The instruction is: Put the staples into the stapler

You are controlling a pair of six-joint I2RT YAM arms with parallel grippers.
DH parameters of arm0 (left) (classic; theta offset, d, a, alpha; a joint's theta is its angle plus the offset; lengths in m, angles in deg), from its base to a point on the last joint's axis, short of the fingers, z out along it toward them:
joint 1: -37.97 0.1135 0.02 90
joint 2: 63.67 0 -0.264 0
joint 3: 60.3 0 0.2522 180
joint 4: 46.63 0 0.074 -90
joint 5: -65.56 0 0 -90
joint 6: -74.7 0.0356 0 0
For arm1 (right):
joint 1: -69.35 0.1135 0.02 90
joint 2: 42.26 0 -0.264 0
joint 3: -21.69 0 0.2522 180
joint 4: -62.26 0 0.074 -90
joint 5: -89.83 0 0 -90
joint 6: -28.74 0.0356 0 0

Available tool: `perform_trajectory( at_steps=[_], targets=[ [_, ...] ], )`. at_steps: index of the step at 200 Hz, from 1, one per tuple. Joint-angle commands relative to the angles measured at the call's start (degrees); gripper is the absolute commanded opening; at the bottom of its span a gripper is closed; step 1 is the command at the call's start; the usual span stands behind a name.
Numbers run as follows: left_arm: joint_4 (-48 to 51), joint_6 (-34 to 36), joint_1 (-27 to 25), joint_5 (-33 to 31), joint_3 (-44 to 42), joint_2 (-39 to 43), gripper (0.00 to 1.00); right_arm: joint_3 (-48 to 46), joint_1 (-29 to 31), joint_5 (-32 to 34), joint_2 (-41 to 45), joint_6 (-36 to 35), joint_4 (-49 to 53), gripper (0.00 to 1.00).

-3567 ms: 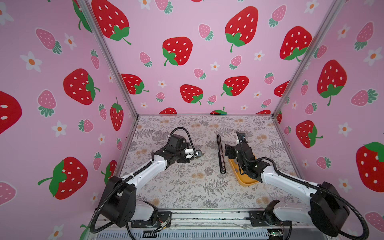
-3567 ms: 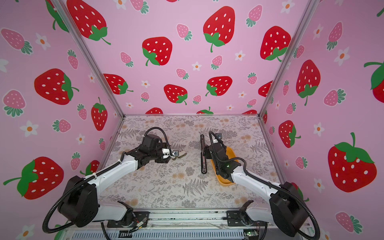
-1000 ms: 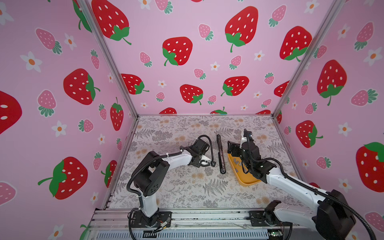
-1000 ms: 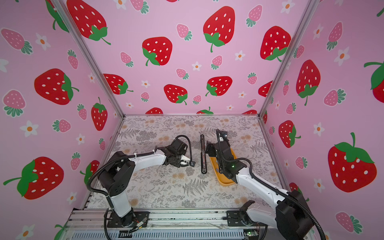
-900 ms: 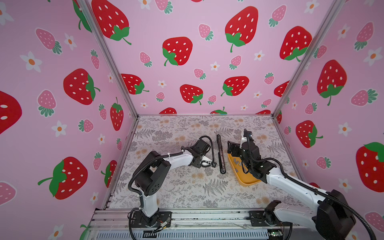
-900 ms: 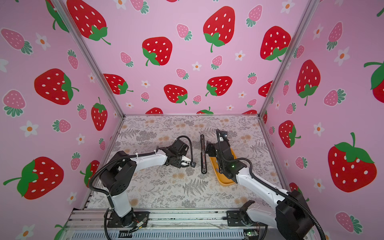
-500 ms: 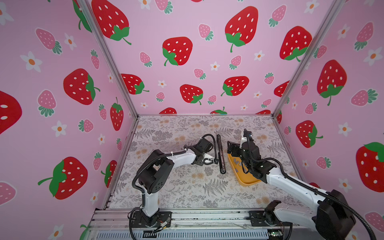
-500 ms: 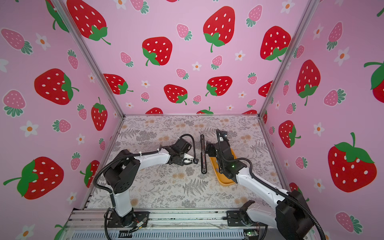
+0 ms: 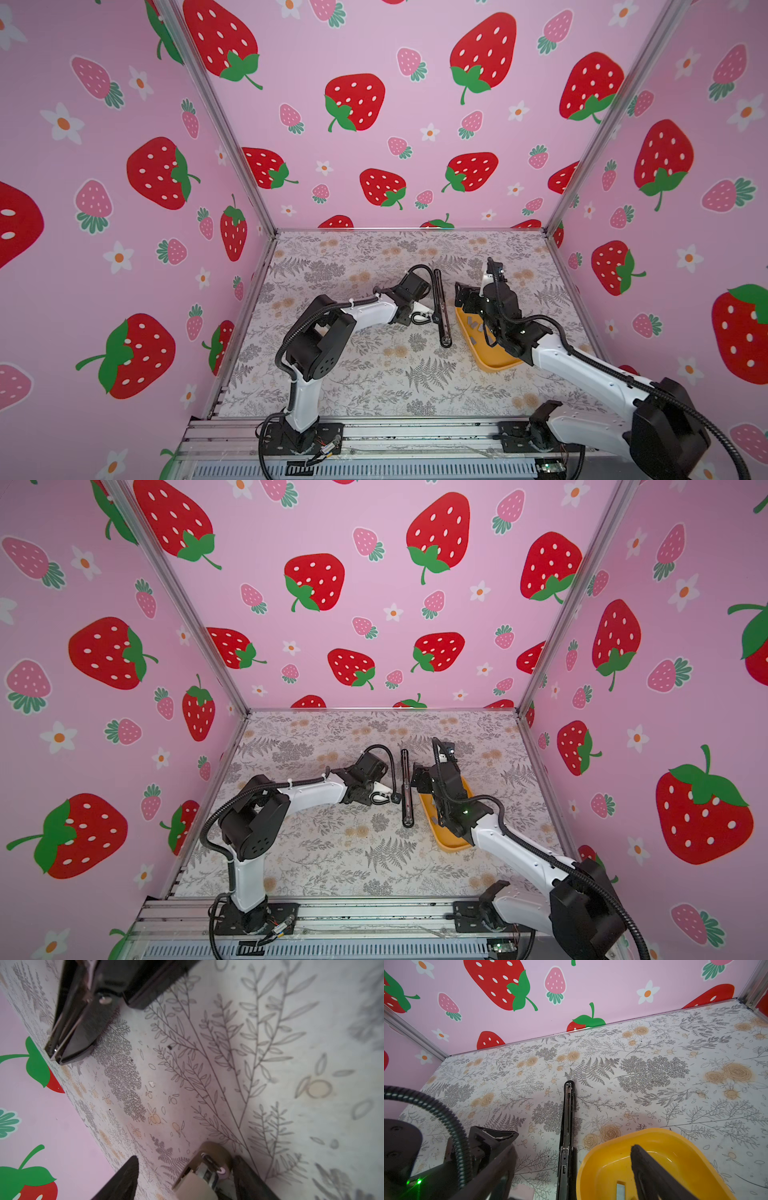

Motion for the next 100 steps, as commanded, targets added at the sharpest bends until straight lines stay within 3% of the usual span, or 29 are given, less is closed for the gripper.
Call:
perform_trajectory(
  at_steps=[1, 46, 100],
  targets=[
    [2.2, 0.7, 0.3, 1.9, 2.6, 0.2, 0.73, 0.2, -0.5, 0.4, -0.5, 0.1, 0.0, 0.88],
    [7.9, 2.4, 1.3, 8.9, 2.3, 3.5, 0.74, 0.4, -0.5, -0.7, -0.1, 0.2, 0.4, 0.88],
    [12.6, 2.6, 2.9, 9.7, 4.4, 1.9, 0.68, -0.2, -0.6, -0.3, 2.2, 0.1, 0.8, 0.89]
  ],
)
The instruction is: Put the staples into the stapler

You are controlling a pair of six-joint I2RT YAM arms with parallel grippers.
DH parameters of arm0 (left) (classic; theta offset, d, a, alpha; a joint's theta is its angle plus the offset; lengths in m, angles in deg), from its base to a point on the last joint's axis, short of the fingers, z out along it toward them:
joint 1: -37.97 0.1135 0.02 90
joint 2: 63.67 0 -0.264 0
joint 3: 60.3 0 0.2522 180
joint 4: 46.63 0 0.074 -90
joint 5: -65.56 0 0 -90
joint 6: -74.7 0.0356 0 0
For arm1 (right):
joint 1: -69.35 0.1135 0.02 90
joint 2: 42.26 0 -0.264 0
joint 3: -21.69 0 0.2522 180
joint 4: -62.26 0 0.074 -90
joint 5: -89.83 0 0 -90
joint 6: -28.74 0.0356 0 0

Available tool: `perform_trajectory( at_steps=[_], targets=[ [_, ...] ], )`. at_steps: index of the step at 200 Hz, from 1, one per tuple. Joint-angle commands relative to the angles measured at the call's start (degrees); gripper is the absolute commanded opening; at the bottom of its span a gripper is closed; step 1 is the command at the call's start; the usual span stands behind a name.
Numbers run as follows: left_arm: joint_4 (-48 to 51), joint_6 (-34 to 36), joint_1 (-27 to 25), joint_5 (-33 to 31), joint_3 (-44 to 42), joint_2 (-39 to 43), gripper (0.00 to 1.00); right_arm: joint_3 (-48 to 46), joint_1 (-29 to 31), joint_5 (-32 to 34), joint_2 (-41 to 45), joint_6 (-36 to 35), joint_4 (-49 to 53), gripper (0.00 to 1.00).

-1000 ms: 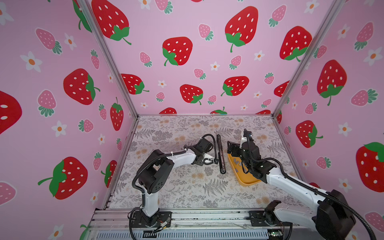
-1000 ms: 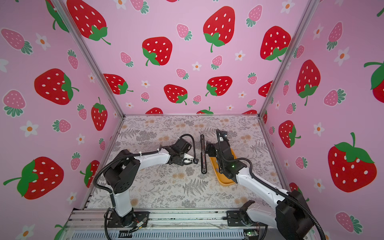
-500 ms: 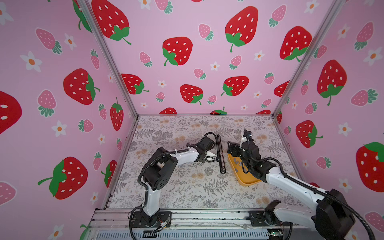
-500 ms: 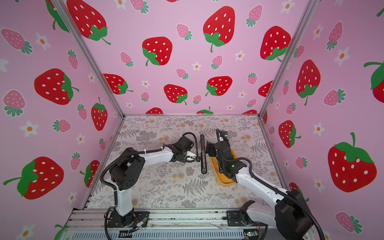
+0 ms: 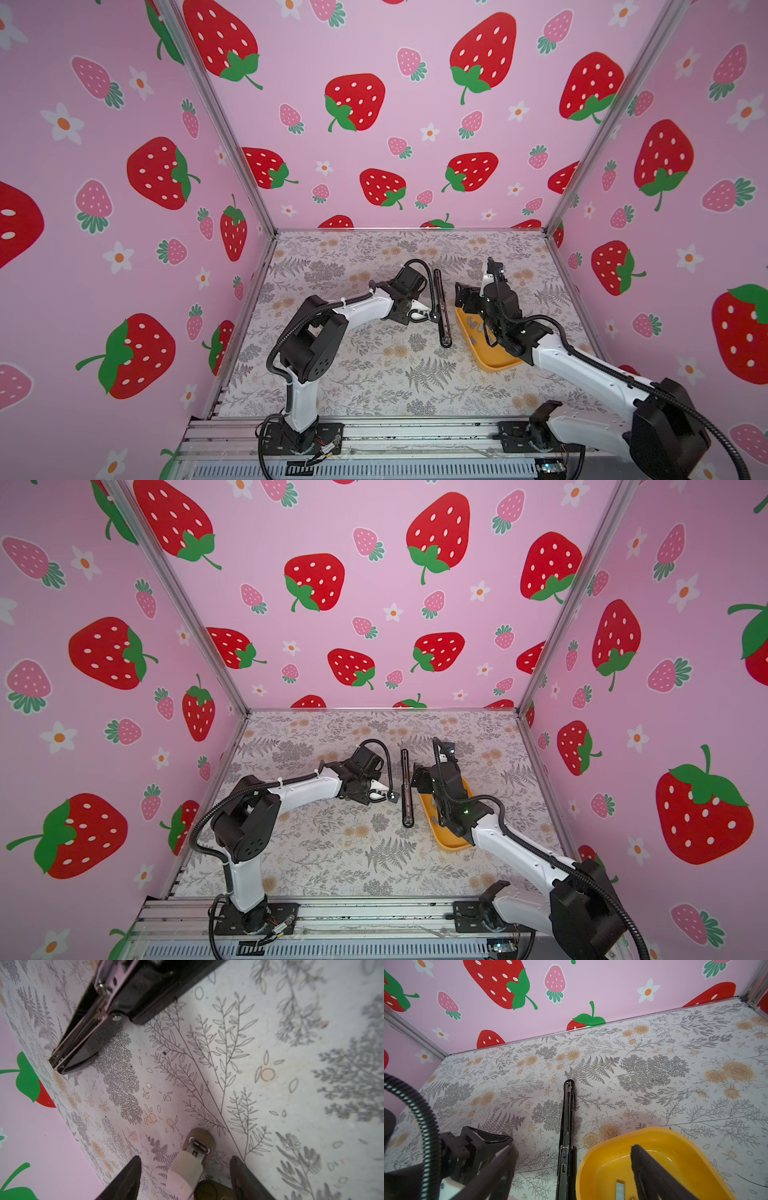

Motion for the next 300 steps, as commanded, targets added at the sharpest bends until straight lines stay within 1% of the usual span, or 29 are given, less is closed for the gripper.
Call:
perform_trajectory(
  at_steps=[1, 27, 70, 84, 106, 133, 151, 185, 205, 240, 267, 282, 300],
  targets=[
    [4.8, 1.4, 0.8, 1.9, 2.6, -0.8, 0.68, -0.2, -0.4, 0.3, 2.0, 0.1, 0.4, 0.89],
    [6.1, 0.6, 1.0, 0.5, 4.2, -2.3, 0.67, -0.1, -0.4, 0.2, 1.4, 0.2, 0.4, 0.89],
    [6.8, 0.1, 1.7, 0.6, 5.4, -3.9, 0.65, 0.7, -0.5, -1.0, -1.2, 0.5, 0.4, 0.89],
    [8.1, 0.0, 1.7, 0.4, 6.2, -4.2, 0.62, 0.9, -0.4, -1.5, -1.2, 0.5, 0.4, 0.88],
    [9.0, -0.2, 1.7, 0.8, 6.4, -4.0, 0.56, 0.6, -0.5, -1.2, -0.7, 0.5, 0.4, 0.89],
    [8.9, -0.4, 1.7, 1.9, 6.6, -4.2, 0.54, 0.6, -0.5, -1.2, -0.5, 0.5, 0.5, 0.89],
    [10.6, -0.4, 1.6, 1.8, 7.5, -5.0, 0.52, 0.5, -0.5, -1.0, -0.1, 0.4, 0.7, 0.89],
    [10.1, -0.3, 1.8, 1.2, 7.7, -5.4, 0.42, 0.4, -0.5, -1.0, 0.3, 0.4, 0.6, 0.89],
    [10.0, -0.5, 2.1, 2.2, 7.8, -5.7, 0.40, 0.6, -0.5, -1.3, -0.1, 0.4, 0.6, 0.89],
    [11.1, -0.1, 2.1, 1.0, 8.2, -6.9, 0.36, 0.7, -0.5, -1.8, 0.0, 0.5, 0.7, 0.89],
    [10.2, -0.6, 2.4, 1.9, 8.1, -7.1, 0.34, 0.6, -0.5, -1.6, -0.1, 0.5, 0.7, 0.89],
    [10.0, -1.4, 2.5, 2.3, 8.3, -7.4, 0.29, 0.7, -0.5, -1.7, -0.3, 0.6, 0.7, 0.89],
    [9.4, -1.9, 2.5, 1.5, 8.6, -6.9, 0.19, 0.6, -0.5, -1.6, 0.0, 0.5, 0.8, 0.89]
  ],
)
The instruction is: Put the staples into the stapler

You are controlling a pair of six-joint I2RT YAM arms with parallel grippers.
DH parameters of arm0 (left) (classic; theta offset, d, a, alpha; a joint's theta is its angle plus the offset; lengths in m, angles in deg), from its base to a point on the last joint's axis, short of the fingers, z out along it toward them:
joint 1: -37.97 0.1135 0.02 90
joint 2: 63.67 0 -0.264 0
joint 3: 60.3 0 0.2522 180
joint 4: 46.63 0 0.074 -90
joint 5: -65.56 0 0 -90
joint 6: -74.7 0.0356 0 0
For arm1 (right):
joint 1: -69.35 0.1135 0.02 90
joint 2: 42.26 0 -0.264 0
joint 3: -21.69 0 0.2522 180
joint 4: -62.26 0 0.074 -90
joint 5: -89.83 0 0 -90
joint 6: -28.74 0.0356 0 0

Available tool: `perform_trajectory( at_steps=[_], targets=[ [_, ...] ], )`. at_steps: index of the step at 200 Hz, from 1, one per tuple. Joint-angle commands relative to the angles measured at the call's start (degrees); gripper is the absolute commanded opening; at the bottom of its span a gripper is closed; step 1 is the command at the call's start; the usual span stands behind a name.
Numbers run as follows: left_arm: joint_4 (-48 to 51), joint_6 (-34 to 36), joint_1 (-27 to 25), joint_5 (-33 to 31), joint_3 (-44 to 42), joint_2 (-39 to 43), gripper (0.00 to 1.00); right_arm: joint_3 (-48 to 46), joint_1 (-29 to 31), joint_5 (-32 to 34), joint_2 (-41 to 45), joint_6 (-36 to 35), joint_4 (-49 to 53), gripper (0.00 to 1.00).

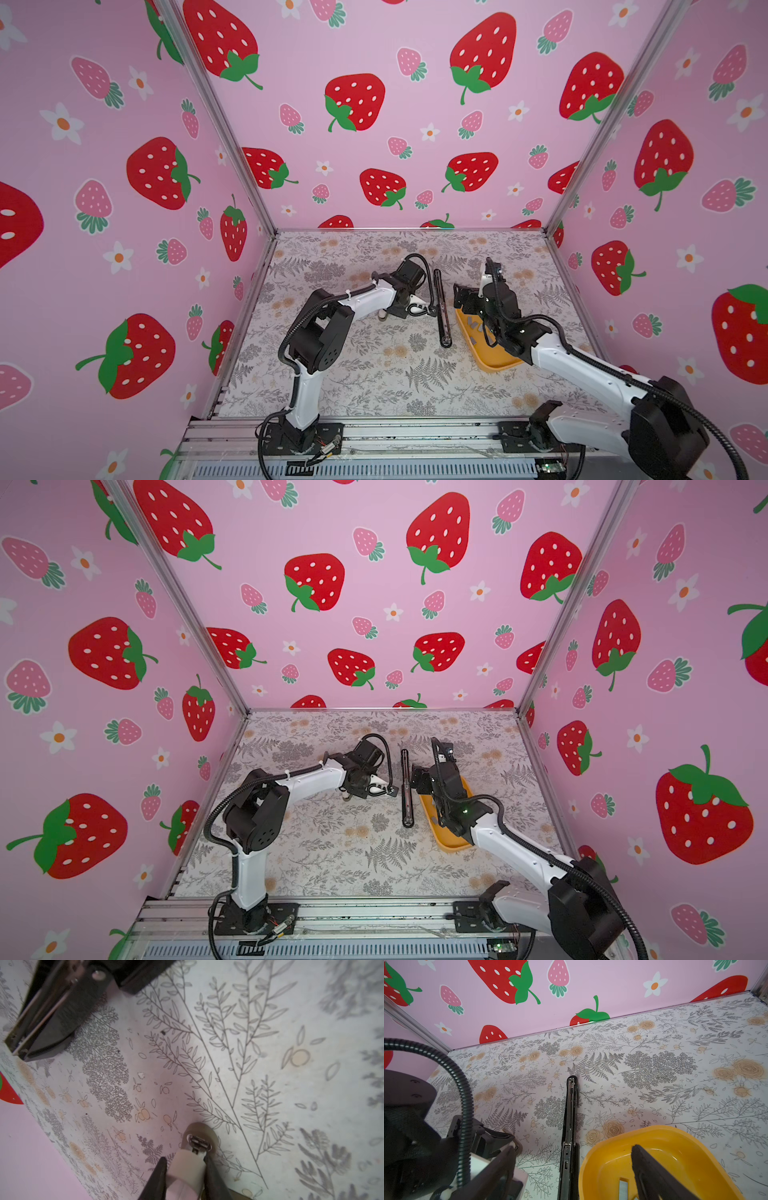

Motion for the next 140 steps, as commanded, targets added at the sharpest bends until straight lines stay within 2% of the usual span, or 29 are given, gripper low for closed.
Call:
perform_trajectory(
  at_steps=[1, 14, 37, 42, 47, 65, 85, 95, 121, 140],
  targets=[
    [2.8, -0.7, 0.4, 0.9, 1.0, -1.2, 0.18, 0.6, -0.5, 0.1, 0.9, 0.4, 0.7, 0.89],
    [-1.2, -2.3, 0.5, -0.2, -0.2, 1.3, 0.10, 0.4, -0.5, 0.7, 1.3, 0.3, 0.7, 0.89],
    [-15.6, -8.1, 0.5, -3.3, -5.5, 8.1, 0.09, 0.0, -0.5, 2.4, 1.9, 0.5, 0.4, 0.89],
    [-17.4, -9.5, 0.5, -4.2, -6.0, 9.5, 0.07, -0.1, -0.5, 2.8, 1.9, 0.6, 0.4, 0.89],
    [-18.3, -11.2, 0.4, -5.2, -6.0, 10.8, 0.00, -0.2, -0.5, 3.2, 1.9, 0.8, 0.4, 0.89],
    [-21.3, -16.0, -0.4, -8.8, -6.6, 16.0, 0.00, -0.8, -0.5, 4.9, 2.1, 1.7, 0.2, 0.89],
    [-29.0, -17.5, -1.7, -10.0, -13.1, 23.3, 0.00, -1.5, -0.6, 5.8, 2.8, 1.9, -0.4, 0.89],
    [-32.3, -20.6, -2.4, -10.1, -15.9, 27.1, 0.00, -1.6, -0.6, 6.2, 3.0, 1.9, -0.4, 0.89],
    [-26.6, -35.6, -3.1, -3.4, -16.8, 34.2, 0.00, -2.6, -0.6, 7.8, 4.0, 1.7, -0.9, 0.90],
    [-24.7, -42.4, -4.7, 5.7, -19.5, 38.6, 0.00, -4.0, -0.6, 8.0, 5.0, 1.0, -3.0, 0.95]
  ],
)
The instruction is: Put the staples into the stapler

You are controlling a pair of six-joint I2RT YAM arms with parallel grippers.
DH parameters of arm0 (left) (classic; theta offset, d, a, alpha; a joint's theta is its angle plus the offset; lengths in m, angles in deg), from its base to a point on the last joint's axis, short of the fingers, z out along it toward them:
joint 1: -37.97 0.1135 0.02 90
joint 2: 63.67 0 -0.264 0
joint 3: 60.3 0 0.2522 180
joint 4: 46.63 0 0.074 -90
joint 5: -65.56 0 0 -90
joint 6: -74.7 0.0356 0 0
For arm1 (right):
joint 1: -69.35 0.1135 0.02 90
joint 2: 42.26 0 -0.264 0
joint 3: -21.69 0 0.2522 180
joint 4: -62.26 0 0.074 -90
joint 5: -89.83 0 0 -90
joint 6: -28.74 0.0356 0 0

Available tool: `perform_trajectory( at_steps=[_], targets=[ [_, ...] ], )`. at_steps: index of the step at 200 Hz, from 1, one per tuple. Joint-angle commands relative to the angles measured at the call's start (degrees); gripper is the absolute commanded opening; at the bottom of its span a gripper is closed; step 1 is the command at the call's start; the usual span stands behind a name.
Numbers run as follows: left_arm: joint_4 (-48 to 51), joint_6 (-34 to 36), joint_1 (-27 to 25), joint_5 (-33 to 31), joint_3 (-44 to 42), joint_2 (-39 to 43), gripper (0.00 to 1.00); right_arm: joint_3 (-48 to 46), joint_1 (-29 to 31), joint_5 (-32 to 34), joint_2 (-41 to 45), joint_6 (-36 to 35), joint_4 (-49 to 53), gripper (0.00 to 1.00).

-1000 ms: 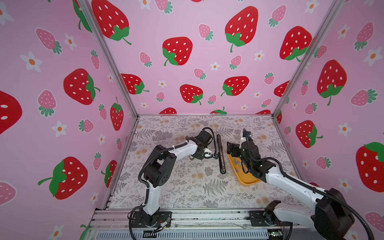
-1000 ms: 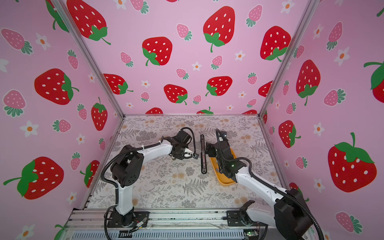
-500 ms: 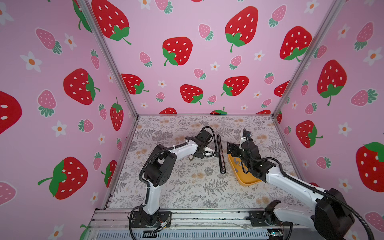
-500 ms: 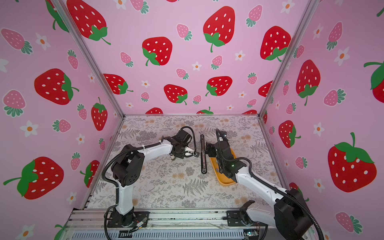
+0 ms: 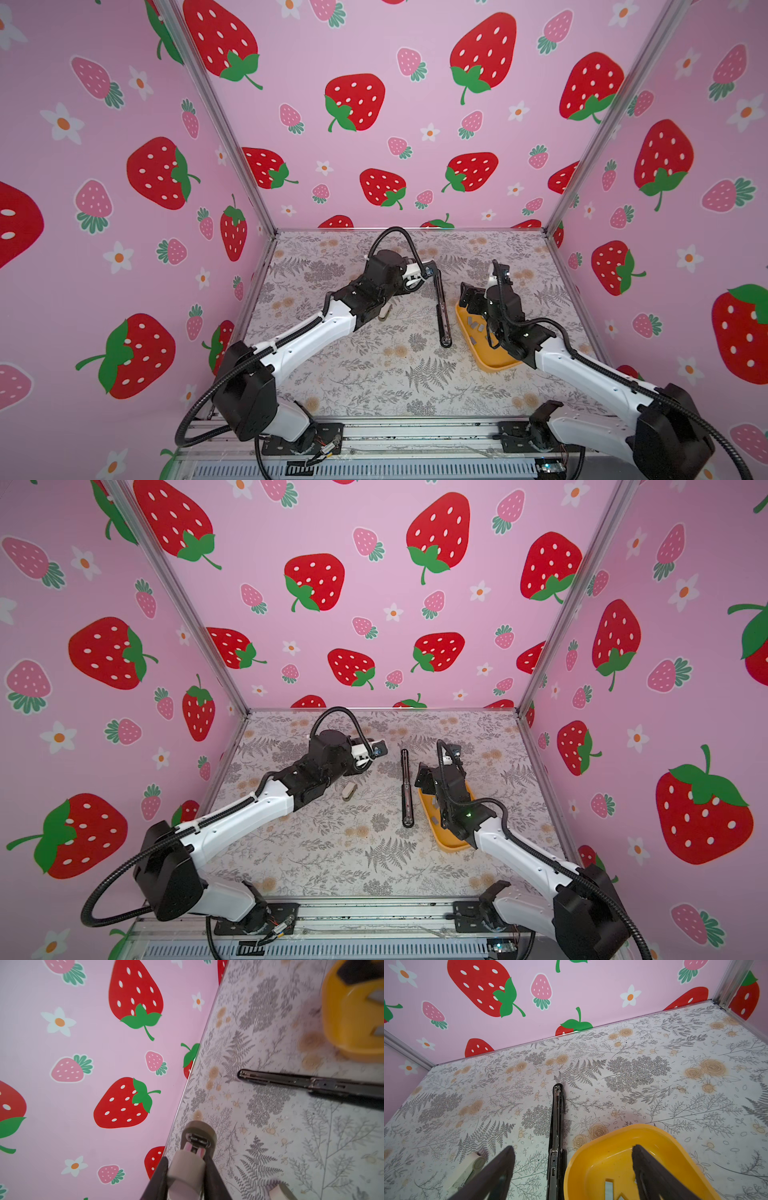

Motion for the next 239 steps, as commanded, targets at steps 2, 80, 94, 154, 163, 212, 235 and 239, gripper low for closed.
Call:
perform_trajectory(
  at_steps=[2, 80, 94, 154, 163, 212, 235, 239],
  targets=[
    [1.0, -14.2, -1.7, 10.7, -3.4, 4.5, 0.00, -1.7, -0.4, 2.3, 2.0, 0.0, -2.6, 0.95],
    [12.8, -7.2, -1.2, 22.4, 0.9, 8.8, 0.00, -1.2, -0.4, -10.4, 5.9, -3.6, -4.9, 0.96],
    [12.8, -6.5, -0.7, 20.9, 0.1, 9.2, 0.00, -2.0, -0.4, -11.3, 7.3, -4.0, -5.8, 0.96],
    [18.1, -0.8, -0.4, 22.4, 1.6, 7.1, 0.00, -6.2, -0.4, -26.7, 10.4, -6.4, -16.5, 0.59],
    [17.8, -1.0, -0.3, 23.6, 1.5, 7.4, 0.00, -6.3, -0.4, -30.0, 9.4, -6.2, -18.3, 0.56],
    [15.3, -1.3, -0.4, 28.5, 0.0, 8.0, 0.00, -5.2, 0.3, -41.0, 3.8, -5.1, -23.4, 0.60],
    [15.6, -0.9, -0.4, 26.8, 0.0, 7.8, 0.00, -4.3, 1.3, -42.2, 2.3, -5.3, -23.3, 0.61],
    [15.6, -0.8, -0.3, 26.5, -0.2, 7.8, 0.00, -4.2, 1.4, -42.3, 2.0, -5.3, -23.3, 0.61]
  ],
)
